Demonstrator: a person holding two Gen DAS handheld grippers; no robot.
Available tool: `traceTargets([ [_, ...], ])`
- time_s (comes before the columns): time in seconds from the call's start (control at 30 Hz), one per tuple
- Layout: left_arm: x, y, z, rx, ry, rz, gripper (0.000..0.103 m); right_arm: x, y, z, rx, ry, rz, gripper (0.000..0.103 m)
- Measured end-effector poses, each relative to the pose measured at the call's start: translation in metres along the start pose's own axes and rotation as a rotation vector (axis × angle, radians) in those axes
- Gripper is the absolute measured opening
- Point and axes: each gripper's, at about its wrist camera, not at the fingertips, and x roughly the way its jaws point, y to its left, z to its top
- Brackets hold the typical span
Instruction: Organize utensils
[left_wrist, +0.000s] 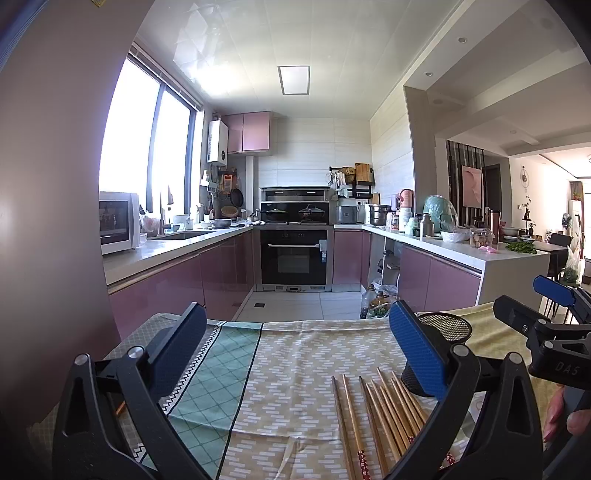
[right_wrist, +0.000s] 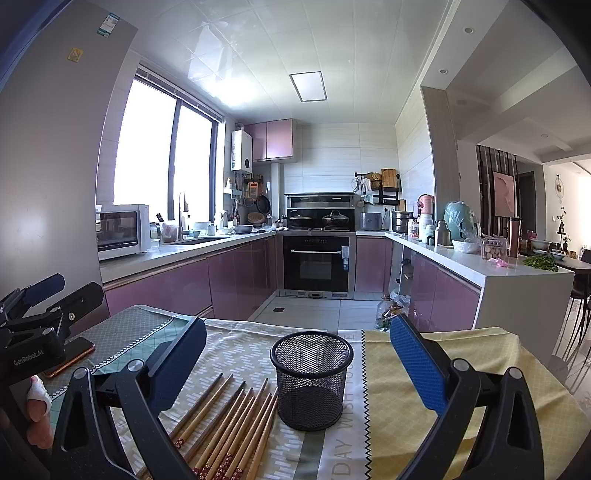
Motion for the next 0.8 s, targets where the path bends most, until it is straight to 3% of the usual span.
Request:
traceTargets([
  [0.8, 0.0007, 0.0004, -0.0011, -0.003, 0.005, -0.002, 0.098, 0.0002, -0.0011, -0.0013, 0.005, 0.0, 0.002, 0.097],
])
